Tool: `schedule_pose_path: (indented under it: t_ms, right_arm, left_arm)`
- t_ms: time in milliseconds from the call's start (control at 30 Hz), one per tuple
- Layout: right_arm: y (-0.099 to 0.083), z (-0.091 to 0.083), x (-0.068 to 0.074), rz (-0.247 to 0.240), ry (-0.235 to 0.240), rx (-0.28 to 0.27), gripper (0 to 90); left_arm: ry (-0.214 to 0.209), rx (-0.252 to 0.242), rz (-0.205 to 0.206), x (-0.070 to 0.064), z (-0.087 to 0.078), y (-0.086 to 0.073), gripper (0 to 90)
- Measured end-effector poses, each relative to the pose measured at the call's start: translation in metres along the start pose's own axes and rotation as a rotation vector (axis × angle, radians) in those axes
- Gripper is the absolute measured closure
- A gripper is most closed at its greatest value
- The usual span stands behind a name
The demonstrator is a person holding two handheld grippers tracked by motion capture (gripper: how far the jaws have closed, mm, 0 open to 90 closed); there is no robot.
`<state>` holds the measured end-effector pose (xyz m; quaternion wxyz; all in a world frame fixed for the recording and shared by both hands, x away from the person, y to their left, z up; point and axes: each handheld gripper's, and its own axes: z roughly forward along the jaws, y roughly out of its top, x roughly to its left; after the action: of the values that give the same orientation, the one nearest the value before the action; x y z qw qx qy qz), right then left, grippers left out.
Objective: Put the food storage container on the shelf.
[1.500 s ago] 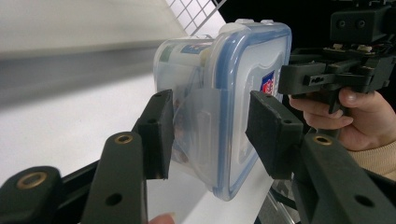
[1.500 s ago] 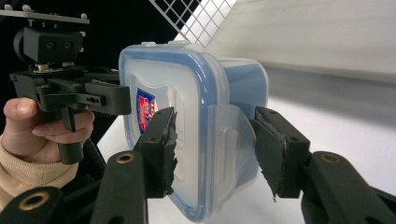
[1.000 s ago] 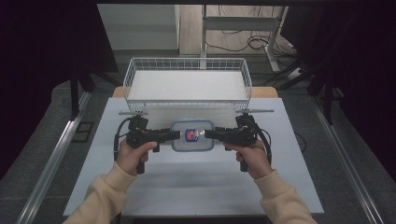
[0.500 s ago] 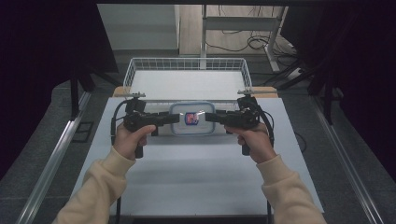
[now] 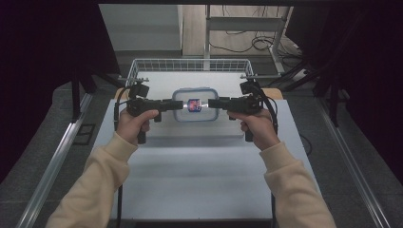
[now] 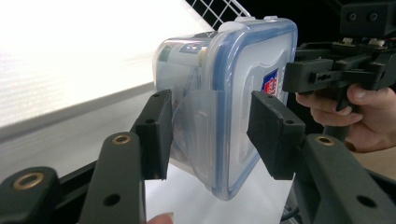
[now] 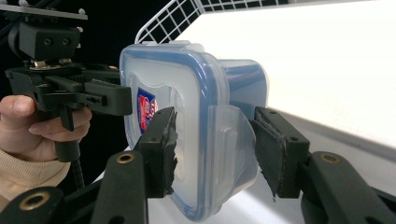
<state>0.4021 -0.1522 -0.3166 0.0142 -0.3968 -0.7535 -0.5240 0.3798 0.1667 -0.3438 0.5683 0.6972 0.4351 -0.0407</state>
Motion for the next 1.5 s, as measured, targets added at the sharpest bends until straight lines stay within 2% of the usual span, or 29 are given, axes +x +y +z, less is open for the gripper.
schedule_pose_path:
  t_ms: [267,467,600,700,867,1033,1167,1200,1333,1500]
  right_arm:
    - [0.011,0.001,-0.005,0.000,0.013,-0.010,51.1]
    - [0.027,0.002,-0.009,0.000,0.023,-0.024,51.3]
    - [0.042,0.006,-0.015,0.009,0.030,-0.028,51.4]
    - [0.054,0.012,-0.023,0.018,0.032,-0.026,51.7]
    - [0.065,0.026,-0.038,0.043,0.029,-0.011,51.7]
    - [0.065,0.040,-0.057,0.087,0.026,0.022,51.5]
    - [0.065,0.047,-0.068,0.138,0.026,0.018,49.9]
    - [0.065,0.048,-0.070,0.152,0.022,0.022,49.6]
    - [0.069,0.052,-0.075,0.240,0.015,0.036,49.1]
    - [0.074,0.058,-0.080,0.355,-0.004,0.050,48.0]
  left_arm:
    - [0.007,0.001,0.025,0.002,0.000,0.016,51.7]
    - [0.012,0.001,0.033,0.003,-0.001,0.036,51.7]
    - [0.013,0.006,0.038,0.010,0.002,0.053,51.7]
    - [0.008,0.019,0.037,0.021,0.005,0.065,51.7]
    - [-0.002,0.038,0.005,0.042,0.016,0.073,51.7]
    - [-0.002,0.052,-0.059,0.060,0.030,0.072,51.7]
    - [-0.006,0.044,-0.082,0.065,0.035,0.074,52.1]
    - [-0.004,0.042,-0.105,0.066,0.036,0.075,52.0]
    - [-0.007,0.058,-0.166,0.073,0.040,0.079,51.0]
    - [-0.009,0.065,-0.223,0.079,0.043,0.082,50.0]
